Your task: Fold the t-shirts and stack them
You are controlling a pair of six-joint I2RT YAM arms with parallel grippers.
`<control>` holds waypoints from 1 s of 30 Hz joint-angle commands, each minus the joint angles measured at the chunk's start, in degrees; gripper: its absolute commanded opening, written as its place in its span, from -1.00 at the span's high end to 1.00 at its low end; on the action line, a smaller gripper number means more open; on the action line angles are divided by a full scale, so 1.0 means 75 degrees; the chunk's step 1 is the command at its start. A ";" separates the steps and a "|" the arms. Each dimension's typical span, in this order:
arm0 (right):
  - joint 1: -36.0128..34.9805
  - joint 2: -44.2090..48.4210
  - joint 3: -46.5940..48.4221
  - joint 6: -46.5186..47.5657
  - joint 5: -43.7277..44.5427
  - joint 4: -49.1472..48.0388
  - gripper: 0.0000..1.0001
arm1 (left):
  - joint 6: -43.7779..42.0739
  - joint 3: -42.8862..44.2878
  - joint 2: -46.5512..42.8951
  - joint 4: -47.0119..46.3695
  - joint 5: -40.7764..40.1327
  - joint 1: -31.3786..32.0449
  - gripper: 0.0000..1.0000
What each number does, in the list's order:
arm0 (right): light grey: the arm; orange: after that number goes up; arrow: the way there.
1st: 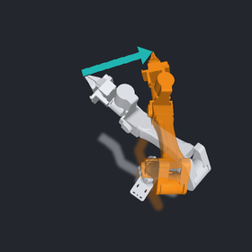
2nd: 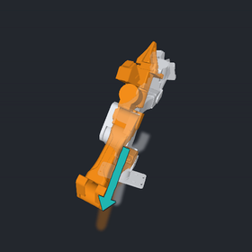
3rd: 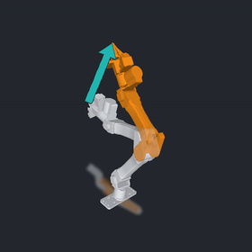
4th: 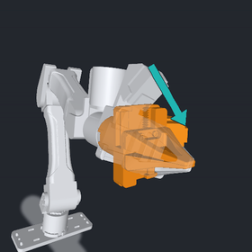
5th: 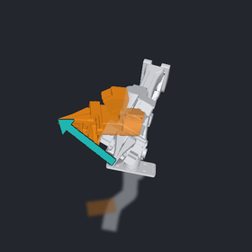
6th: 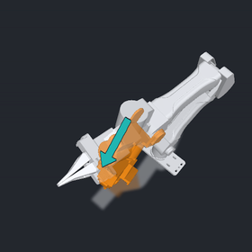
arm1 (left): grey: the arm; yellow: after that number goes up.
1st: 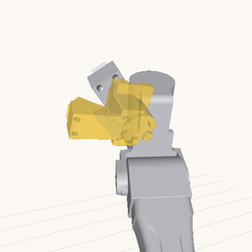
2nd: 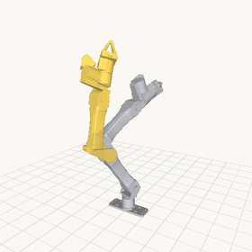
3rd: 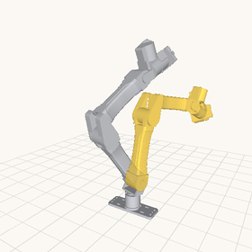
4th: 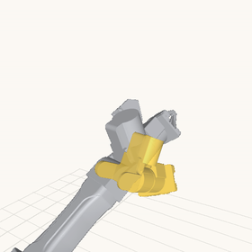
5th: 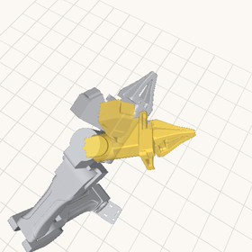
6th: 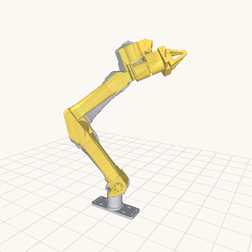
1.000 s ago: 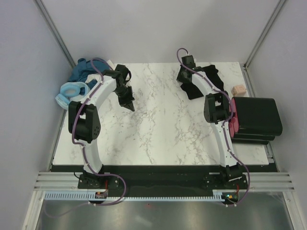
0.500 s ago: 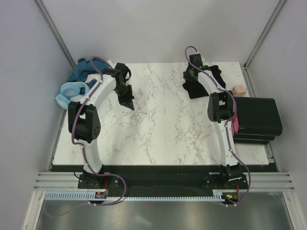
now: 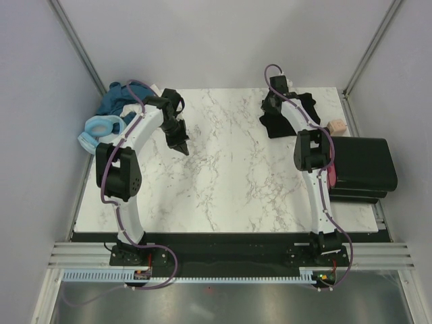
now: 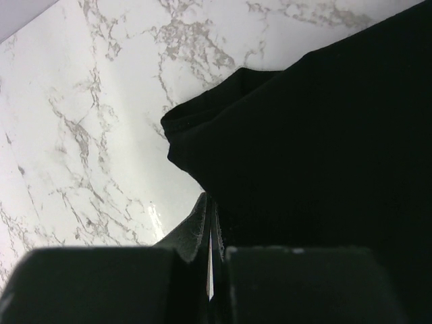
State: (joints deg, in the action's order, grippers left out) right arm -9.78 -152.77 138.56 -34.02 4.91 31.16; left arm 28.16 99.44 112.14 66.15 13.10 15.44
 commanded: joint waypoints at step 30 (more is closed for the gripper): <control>-0.0324 0.2742 -0.2793 0.0000 -0.4134 -0.2514 0.16 | 0.0078 0.0486 -0.0104 -0.0546 -0.0023 0.0003 0.77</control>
State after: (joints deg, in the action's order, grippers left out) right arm -9.41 -143.92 122.43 -34.94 -16.67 15.97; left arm 28.23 99.44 112.14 65.04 12.73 15.44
